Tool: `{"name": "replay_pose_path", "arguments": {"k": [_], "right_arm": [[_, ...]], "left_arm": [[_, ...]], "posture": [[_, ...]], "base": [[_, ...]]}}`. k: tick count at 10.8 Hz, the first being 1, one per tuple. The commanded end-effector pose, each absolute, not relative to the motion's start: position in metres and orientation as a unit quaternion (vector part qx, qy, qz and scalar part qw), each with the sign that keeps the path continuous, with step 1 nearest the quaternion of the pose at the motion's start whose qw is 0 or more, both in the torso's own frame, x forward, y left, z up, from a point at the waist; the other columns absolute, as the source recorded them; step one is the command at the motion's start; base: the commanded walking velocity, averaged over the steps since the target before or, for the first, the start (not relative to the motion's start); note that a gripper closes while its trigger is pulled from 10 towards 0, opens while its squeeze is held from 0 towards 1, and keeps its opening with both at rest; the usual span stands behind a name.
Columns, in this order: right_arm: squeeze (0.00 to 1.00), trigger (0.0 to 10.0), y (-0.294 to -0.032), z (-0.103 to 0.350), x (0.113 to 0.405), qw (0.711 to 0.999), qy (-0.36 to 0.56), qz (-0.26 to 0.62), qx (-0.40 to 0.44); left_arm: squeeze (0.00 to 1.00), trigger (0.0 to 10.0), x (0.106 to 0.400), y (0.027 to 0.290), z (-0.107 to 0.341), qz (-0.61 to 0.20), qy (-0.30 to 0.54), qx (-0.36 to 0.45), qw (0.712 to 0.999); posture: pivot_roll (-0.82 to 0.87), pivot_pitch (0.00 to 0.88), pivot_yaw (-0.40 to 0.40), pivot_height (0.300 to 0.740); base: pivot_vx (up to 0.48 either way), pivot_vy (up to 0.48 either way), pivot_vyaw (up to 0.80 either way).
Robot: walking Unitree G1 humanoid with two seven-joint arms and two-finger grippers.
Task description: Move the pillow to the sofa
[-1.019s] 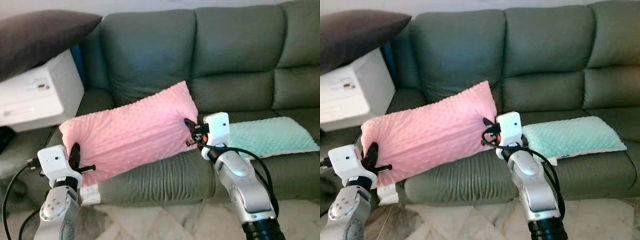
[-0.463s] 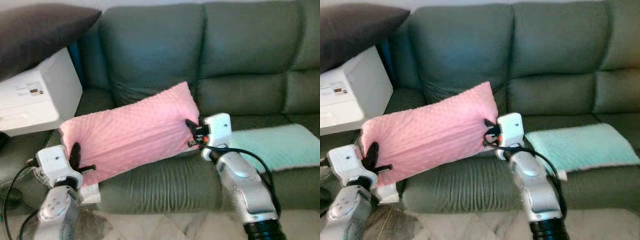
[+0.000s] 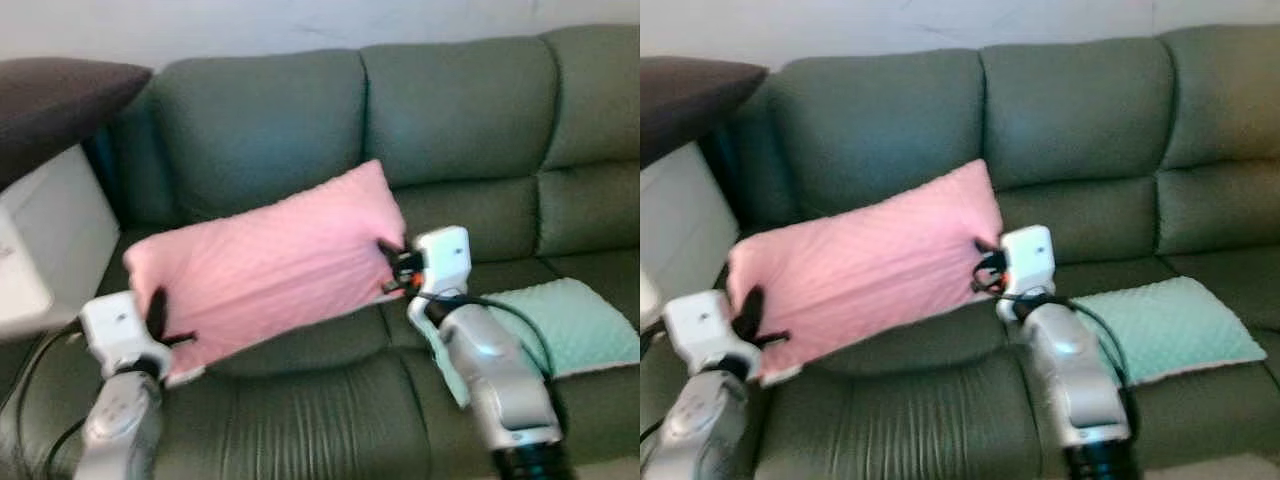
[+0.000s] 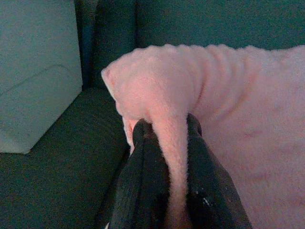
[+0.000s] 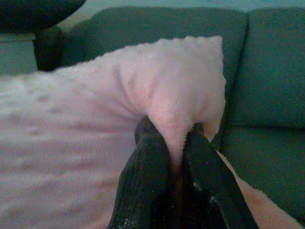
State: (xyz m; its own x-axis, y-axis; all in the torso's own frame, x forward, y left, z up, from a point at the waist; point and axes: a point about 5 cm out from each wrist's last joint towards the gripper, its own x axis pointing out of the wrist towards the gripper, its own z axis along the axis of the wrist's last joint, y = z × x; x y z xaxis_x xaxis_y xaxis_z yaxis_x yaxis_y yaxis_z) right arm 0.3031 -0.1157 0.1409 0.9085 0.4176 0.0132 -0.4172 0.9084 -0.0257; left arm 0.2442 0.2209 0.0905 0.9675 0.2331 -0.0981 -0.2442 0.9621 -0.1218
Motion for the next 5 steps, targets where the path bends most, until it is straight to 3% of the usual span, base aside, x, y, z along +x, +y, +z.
{"name": "replay_pose_path", "arguments": {"k": [1,5], "right_arm": [[0.0,10.0,-0.1202,0.1482,0.305,0.978,-0.021,0.208,-0.015],[0.0,10.0,-0.1195,0.1454,0.3037,0.977,-0.015,0.211,-0.015]], "left_arm": [[0.0,10.0,0.246,0.2281,0.0948,0.145,0.034,-0.059,0.987],[0.0,10.0,0.2456,0.2358,0.0921,0.169,0.043,-0.063,0.983]], "posture": [[-0.19,0.028,0.051,0.74],[-0.19,0.028,0.051,0.74]], "base": [[0.0,0.0,0.0],[0.0,0.0,0.0]]}}
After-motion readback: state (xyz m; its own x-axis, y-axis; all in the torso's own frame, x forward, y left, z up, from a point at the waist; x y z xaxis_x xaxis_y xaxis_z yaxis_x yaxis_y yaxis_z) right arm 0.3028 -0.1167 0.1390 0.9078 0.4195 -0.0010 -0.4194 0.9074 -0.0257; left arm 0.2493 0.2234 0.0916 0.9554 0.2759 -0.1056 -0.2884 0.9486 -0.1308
